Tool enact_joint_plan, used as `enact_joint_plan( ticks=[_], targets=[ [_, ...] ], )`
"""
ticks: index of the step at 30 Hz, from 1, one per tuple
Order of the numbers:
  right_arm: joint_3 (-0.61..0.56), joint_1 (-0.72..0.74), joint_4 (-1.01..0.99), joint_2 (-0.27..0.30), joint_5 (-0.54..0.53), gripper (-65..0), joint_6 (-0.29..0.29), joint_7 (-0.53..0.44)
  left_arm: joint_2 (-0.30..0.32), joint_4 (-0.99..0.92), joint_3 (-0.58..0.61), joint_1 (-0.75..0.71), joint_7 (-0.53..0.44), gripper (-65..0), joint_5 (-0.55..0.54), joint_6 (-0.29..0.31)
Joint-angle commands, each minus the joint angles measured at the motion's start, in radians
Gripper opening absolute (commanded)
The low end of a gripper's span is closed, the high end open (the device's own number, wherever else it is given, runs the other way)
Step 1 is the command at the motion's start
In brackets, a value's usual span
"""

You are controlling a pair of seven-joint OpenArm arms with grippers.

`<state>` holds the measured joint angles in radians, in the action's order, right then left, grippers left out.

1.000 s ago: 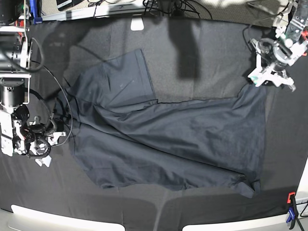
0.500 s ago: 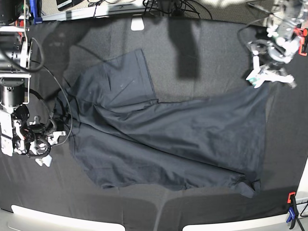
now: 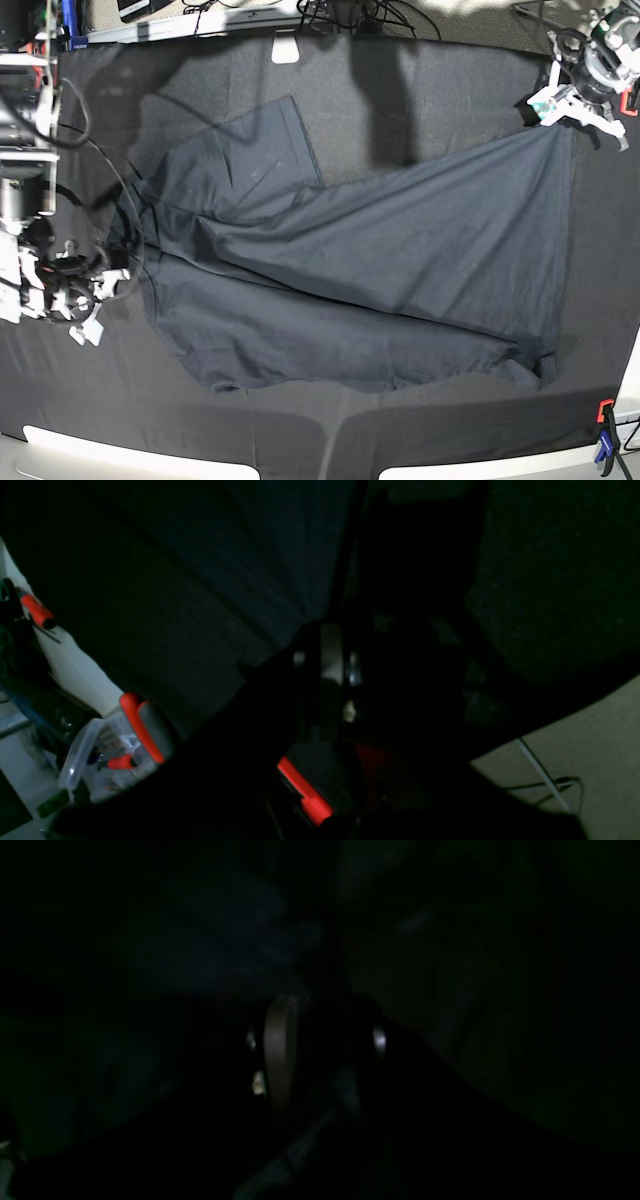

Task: Layout the t-shirt on the table in an organized manner, then fold the t-shirt properly
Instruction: 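Swing the left gripper with the shirt corner across the table and release, then move the right gripper to the shirt edge and grasp it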

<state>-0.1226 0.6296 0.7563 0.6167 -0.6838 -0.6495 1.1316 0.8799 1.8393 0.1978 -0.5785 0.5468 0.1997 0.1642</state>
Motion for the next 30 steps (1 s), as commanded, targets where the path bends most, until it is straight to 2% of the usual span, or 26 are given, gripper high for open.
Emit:
enact_joint_plan(
  ticks=[1,7,13,23,30],
  targets=[
    [0.006,0.037,0.026,0.048,-0.035,-46.3,-0.014,-0.009,0.018,0.014,-0.007,-0.003,-0.006,-65.0,0.009,-0.012],
    [0.006,0.035,0.042,0.164,-0.221,-46.3,-0.024,0.001,0.018,0.014,-0.007,-0.003,-0.005,-65.0,0.009,-0.012],
    [0.006,-0.051,0.042,0.224,-0.237,-46.3,-0.024,0.001,0.017,0.014,-0.007,-0.003,-0.006,-65.0,0.009,-0.013],
    [0.006,-0.182,0.042,0.217,-0.237,-46.3,-0.024,0.001,0.013,0.014,-0.007,-0.003,-0.006,-65.0,0.009,-0.012],
    [0.006,-0.217,0.040,0.154,-0.237,-46.3,-0.024,0.000,0.013,0.014,-0.007,-0.003,-0.006,-65.0,0.009,-0.012]
  ],
)
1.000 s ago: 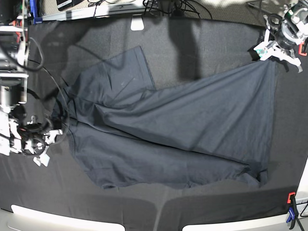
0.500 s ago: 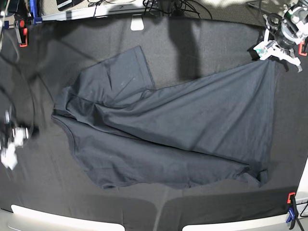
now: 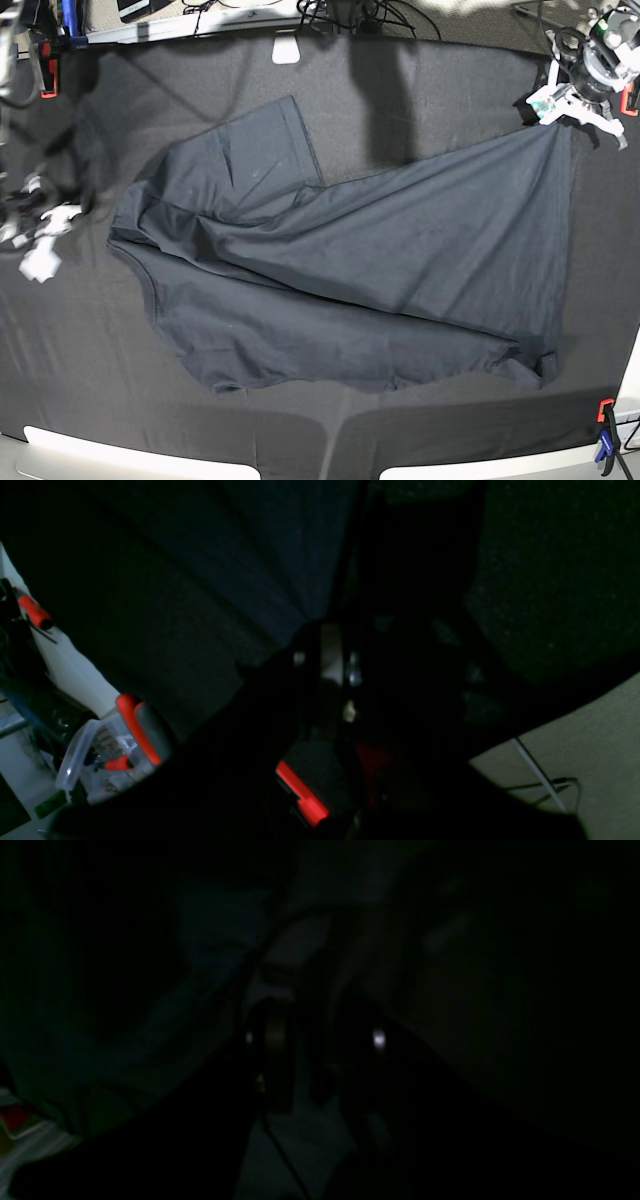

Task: Layout the t-shirt on the table in an organized manner, then fold the t-shirt properly
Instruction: 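Move the right gripper to the shirt edge and grasp it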

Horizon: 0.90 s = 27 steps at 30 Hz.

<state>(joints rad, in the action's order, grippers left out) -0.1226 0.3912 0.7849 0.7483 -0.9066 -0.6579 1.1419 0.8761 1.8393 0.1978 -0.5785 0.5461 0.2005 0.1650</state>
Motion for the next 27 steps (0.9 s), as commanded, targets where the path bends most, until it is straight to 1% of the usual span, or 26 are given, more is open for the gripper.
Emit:
enact_joint_plan(
  ticks=[1,4,8,13,14,15,20,27],
  targets=[
    [0.006,0.022,0.012,0.012,-0.013,-46.4,-0.016,-0.010,0.016,0.014,-0.007,-0.003,-0.005,-65.0,0.008,-0.013],
    [0.006,0.021,0.012,-0.019,-0.011,-46.4,-0.016,-0.010,0.016,0.014,-0.007,-0.003,-0.005,-65.0,0.008,-0.013],
    [0.006,0.021,0.011,-0.054,0.021,-47.2,-0.016,-0.010,0.016,0.014,-0.007,-0.003,-0.005,-65.0,0.008,-0.013],
    [0.006,0.021,0.012,-0.079,0.020,-62.9,-0.016,-0.010,0.016,0.014,-0.007,-0.003,-0.005,-65.0,0.008,-0.013],
    [0.006,0.021,0.012,-0.081,0.019,-65.0,-0.016,-0.010,0.016,0.014,-0.007,-0.003,-0.005,-65.0,0.008,-0.013],
    [0.006,0.021,0.012,-0.083,0.019,-65.0,-0.016,-0.010,0.016,0.014,-0.007,-0.003,-0.005,-65.0,0.008,-0.013],
    [0.006,0.017,0.013,-0.071,0.016,-65.0,-0.016,-0.010,0.017,0.014,-0.007,-0.003,-0.005,-65.0,0.008,-0.013],
    [0.006,0.001,0.015,-0.001,0.016,-65.0,-0.016,-0.010,0.017,0.014,-0.007,-0.003,-0.005,-65.0,0.008,-0.013]
  ],
)
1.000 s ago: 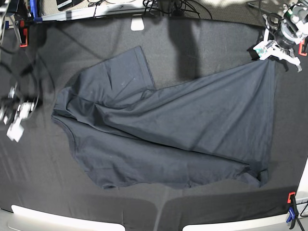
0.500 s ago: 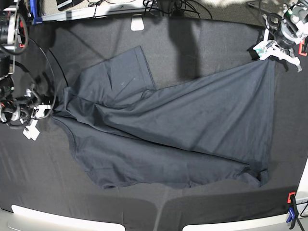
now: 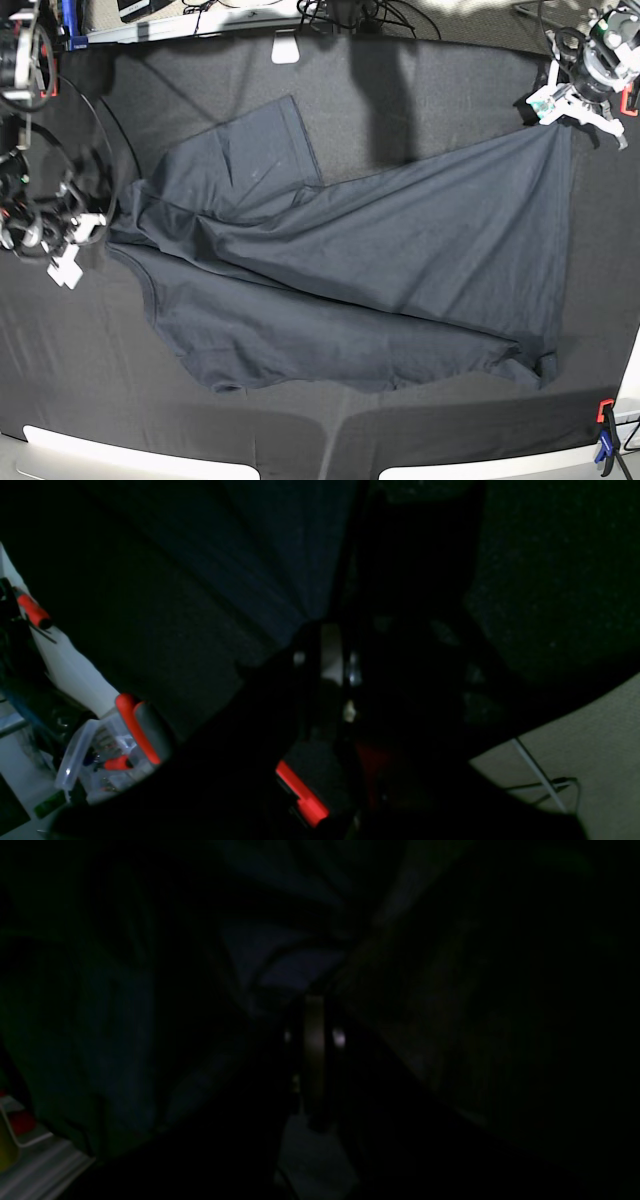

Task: Layout the t-shirt on the table in an organized manner, then fold the t-shirt properly
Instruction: 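Move the right gripper to the shirt edge and grasp it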

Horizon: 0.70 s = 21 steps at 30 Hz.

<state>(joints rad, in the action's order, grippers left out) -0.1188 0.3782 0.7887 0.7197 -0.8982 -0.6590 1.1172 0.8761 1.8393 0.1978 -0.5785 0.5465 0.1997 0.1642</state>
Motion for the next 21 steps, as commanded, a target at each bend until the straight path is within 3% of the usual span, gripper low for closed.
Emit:
enact_joint_plan(
  ticks=[1,10,15,21],
  targets=[
    [0.003,0.014,0.011,0.039,0.007,-65.0,-0.014,0.015,0.017,0.014,-0.007,-0.003,-0.005,-65.0,0.009,-0.012],
    [0.003,-0.016,0.011,0.119,-0.028,-65.0,-0.015,0.015,0.017,0.014,-0.007,-0.003,-0.008,-65.0,0.009,-0.012],
    [0.003,-0.016,0.011,0.103,-0.109,-65.0,-0.016,0.015,0.017,0.014,-0.007,-0.003,-0.017,-65.0,0.009,-0.012],
    [0.003,-0.013,0.016,0.061,-0.097,-64.8,-0.016,0.015,0.017,0.014,-0.007,-0.003,-0.017,-65.0,0.009,-0.012]
  ],
)
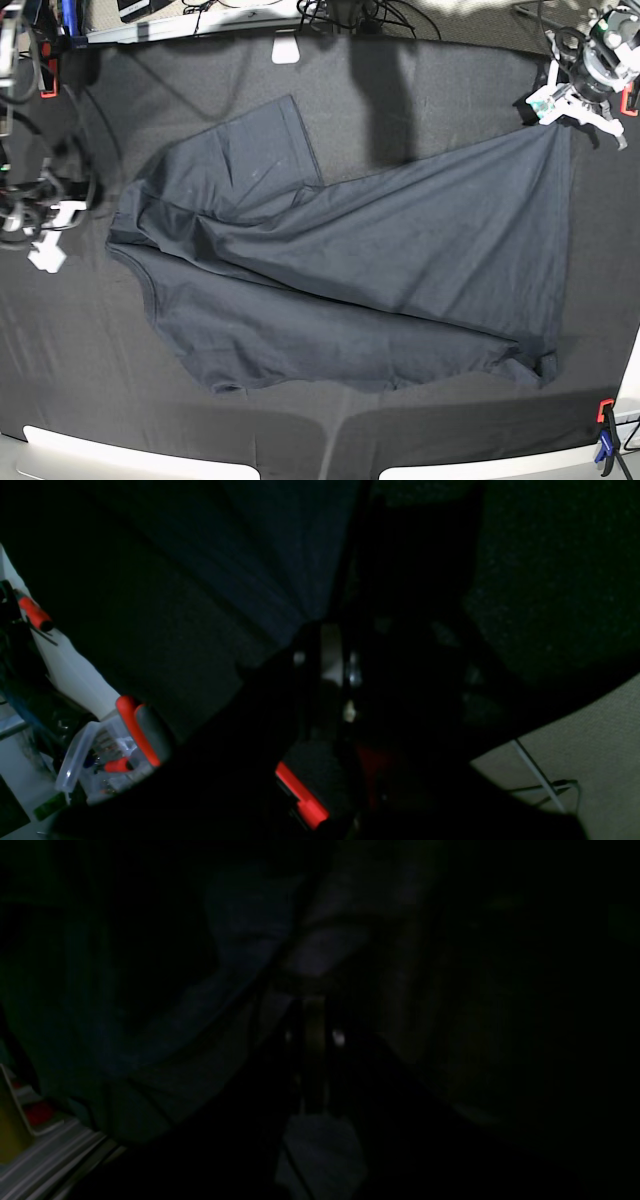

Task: Layout the t-shirt on the table in an organized manner, then fold the t-shirt properly
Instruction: 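Move the right gripper to the shirt edge and grasp it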

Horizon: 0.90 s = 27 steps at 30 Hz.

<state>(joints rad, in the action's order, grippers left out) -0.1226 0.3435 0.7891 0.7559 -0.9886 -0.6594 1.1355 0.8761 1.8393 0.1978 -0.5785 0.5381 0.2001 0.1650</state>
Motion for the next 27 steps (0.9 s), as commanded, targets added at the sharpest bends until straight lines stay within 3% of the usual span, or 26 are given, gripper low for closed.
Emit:
enact_joint_plan(
  ticks=[1,3,5,11,20,24,27],
  targets=[
    [0.006,0.022,0.015,0.018,-0.006,-58.3,-0.015,-0.003,0.017,0.014,-0.007,-0.003,-0.009,-65.0,0.009,-0.013],
    [0.007,0.023,0.015,0.008,-0.006,-45.3,-0.015,-0.003,0.017,0.014,-0.007,-0.003,-0.009,-65.0,0.008,-0.013],
    [0.007,0.027,0.015,0.001,0.001,-40.6,-0.015,-0.003,0.017,0.014,-0.007,-0.003,-0.009,-65.0,0.008,-0.013],
    [0.007,0.075,0.015,-0.039,0.047,-40.6,-0.012,-0.003,0.017,0.014,-0.007,-0.003,-0.016,-65.0,0.009,-0.013],
    [0.006,0.092,0.015,-0.155,0.125,-40.7,0.032,-0.031,0.017,0.014,-0.007,-0.003,-0.016,-65.0,0.009,-0.012],
    [0.007,0.092,0.015,-0.177,0.126,-44.1,0.039,-0.036,0.017,0.014,-0.007,-0.003,-0.015,-65.0,0.009,-0.012],
    [0.007,0.092,0.015,-0.183,0.126,-59.9,0.039,-0.042,0.017,0.014,-0.007,-0.003,-0.016,-65.0,0.009,-0.012]
  ],
)
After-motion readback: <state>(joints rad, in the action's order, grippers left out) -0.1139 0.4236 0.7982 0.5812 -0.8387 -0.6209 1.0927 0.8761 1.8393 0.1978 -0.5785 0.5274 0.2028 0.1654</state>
